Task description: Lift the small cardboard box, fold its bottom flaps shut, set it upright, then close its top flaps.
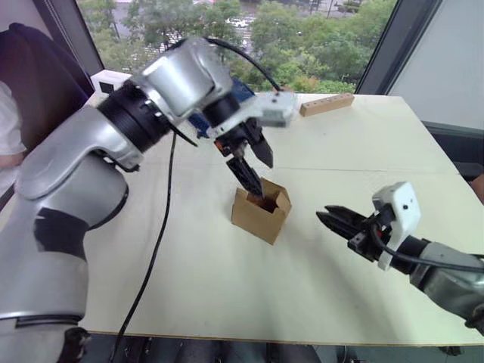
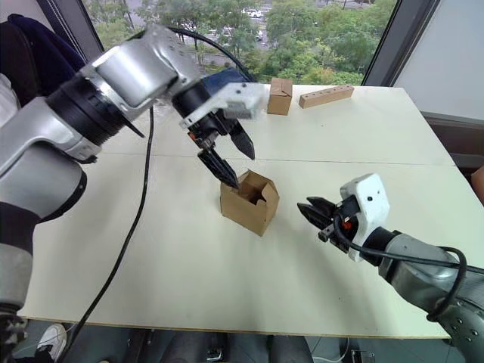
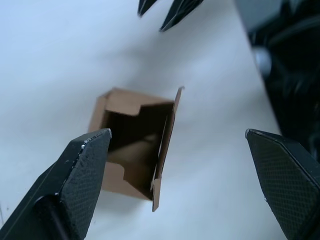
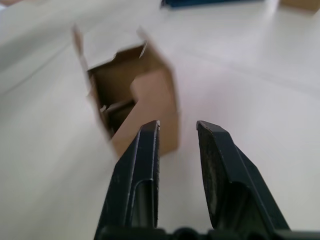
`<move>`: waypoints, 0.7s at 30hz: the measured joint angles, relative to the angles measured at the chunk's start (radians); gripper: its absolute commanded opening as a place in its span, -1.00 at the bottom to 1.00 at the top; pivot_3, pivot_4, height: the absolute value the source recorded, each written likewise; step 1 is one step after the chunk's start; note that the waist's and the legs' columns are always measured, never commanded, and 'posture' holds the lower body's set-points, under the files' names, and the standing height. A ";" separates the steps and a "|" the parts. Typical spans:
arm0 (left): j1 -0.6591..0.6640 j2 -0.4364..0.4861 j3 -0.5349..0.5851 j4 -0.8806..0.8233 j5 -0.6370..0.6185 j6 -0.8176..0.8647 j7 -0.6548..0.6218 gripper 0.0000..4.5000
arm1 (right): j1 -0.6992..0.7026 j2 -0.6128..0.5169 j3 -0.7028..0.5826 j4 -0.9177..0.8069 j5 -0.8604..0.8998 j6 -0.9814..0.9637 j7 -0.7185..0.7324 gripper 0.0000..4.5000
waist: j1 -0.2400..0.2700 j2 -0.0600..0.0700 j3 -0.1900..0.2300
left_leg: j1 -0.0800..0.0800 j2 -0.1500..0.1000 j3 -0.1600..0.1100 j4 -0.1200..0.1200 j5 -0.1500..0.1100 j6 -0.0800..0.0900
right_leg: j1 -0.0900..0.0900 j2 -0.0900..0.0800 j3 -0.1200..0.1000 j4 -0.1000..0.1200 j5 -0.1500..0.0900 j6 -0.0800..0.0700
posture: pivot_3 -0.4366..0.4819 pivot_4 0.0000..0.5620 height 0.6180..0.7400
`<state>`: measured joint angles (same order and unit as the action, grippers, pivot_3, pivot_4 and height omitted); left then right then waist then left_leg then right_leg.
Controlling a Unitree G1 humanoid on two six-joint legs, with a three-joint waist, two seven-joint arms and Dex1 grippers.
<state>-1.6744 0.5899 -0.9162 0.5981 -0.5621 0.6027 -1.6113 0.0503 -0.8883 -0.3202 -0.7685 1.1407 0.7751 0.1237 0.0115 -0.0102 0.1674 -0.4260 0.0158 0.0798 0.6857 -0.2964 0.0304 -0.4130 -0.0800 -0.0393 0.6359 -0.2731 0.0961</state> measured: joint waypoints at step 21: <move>0.656 -0.068 0.534 0.095 0.267 -0.161 0.346 -1.00 | -0.163 0.054 0.280 0.127 -0.279 0.172 0.059 -1.00 | 0.002 0.000 0.000 | -0.001 -0.001 0.000 0.008 0.000 0.000 | -0.002 -0.001 0.000 0.013 0.000 0.003 | -0.05 -0.47 1.00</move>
<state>-1.0182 0.5218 -0.3817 0.6932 -0.2956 0.4420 -1.2652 -0.1125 -0.8340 -0.0401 -0.6414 0.8619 0.9466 0.1831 0.0135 -0.0105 0.1674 -0.4267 0.0153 0.0798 0.6939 -0.2963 0.0301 -0.4148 -0.0812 -0.0395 0.6485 -0.2735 0.0989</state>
